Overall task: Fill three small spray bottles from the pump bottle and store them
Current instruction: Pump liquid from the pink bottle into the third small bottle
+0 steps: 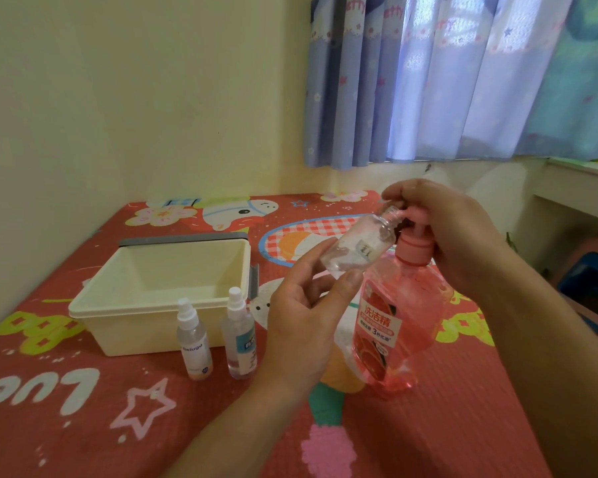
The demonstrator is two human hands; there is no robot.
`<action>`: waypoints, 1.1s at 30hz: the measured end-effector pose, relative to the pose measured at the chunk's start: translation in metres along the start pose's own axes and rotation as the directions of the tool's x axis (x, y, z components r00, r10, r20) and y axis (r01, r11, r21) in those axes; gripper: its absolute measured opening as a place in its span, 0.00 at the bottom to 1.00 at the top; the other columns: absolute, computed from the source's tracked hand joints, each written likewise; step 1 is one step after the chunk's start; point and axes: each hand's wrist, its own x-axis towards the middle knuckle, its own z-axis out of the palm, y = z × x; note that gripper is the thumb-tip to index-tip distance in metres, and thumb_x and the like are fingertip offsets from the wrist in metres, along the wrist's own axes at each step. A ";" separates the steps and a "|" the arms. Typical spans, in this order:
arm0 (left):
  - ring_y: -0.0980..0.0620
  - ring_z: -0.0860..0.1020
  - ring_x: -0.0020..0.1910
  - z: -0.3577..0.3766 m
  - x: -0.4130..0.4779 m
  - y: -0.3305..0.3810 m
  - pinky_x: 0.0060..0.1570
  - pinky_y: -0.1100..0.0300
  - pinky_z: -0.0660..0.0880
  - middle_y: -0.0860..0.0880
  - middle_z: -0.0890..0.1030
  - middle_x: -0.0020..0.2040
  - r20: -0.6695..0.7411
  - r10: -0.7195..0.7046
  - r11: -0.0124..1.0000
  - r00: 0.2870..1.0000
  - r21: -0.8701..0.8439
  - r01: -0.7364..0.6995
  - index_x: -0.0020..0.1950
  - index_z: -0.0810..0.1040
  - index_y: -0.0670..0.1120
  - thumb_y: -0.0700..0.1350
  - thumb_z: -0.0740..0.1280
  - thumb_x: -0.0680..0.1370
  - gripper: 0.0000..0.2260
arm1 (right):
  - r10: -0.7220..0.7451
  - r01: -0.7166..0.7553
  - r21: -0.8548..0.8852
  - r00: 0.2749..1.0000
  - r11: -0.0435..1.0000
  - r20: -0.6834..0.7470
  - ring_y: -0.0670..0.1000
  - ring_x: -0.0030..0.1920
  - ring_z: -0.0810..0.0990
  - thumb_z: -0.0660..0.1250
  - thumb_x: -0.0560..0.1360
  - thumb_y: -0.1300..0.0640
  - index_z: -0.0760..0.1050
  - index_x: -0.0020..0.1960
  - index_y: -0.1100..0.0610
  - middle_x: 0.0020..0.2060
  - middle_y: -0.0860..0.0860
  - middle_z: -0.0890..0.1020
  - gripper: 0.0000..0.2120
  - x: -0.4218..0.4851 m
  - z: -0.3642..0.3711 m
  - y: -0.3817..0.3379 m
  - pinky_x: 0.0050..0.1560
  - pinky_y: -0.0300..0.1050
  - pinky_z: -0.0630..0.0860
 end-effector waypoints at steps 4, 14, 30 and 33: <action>0.58 0.82 0.49 0.000 -0.001 0.001 0.52 0.61 0.79 0.57 0.85 0.48 0.008 0.008 1.000 1.000 0.004 -0.008 0.62 0.78 0.54 0.47 0.72 0.70 0.19 | 0.088 -0.088 0.164 0.996 0.983 0.011 0.45 0.26 0.79 0.59 0.81 0.56 0.80 0.38 0.56 0.28 0.49 0.82 0.17 -0.007 -0.001 0.005 0.29 0.36 0.74; 0.60 0.82 0.47 0.003 -0.001 0.005 0.51 0.62 0.79 0.58 0.85 0.46 0.010 0.005 1.000 1.000 -0.017 -0.005 0.63 0.77 0.52 0.49 0.72 0.68 0.23 | 0.173 -0.169 -0.051 0.981 0.984 0.090 0.56 0.35 0.79 0.55 0.79 0.37 0.82 0.32 0.55 0.32 0.57 0.84 0.30 -0.012 -0.008 0.015 0.44 0.51 0.73; 0.57 0.82 0.53 0.000 0.002 0.003 0.57 0.55 0.79 0.57 0.84 0.54 -0.024 -0.021 0.999 0.999 0.023 0.022 0.64 0.78 0.54 0.50 0.74 0.70 0.22 | 0.126 -0.122 -0.092 0.991 0.988 0.035 0.48 0.24 0.74 0.54 0.80 0.43 0.74 0.35 0.60 0.24 0.56 0.77 0.25 -0.009 -0.001 0.017 0.33 0.47 0.67; 0.56 0.82 0.54 0.000 0.002 0.002 0.58 0.54 0.78 0.56 0.84 0.54 -0.030 -0.020 0.999 0.999 0.035 0.021 0.63 0.78 0.55 0.48 0.75 0.71 0.20 | 0.113 -0.111 -0.082 0.993 0.991 0.030 0.48 0.23 0.74 0.54 0.81 0.45 0.73 0.34 0.60 0.24 0.56 0.77 0.25 -0.010 -0.001 0.018 0.32 0.46 0.67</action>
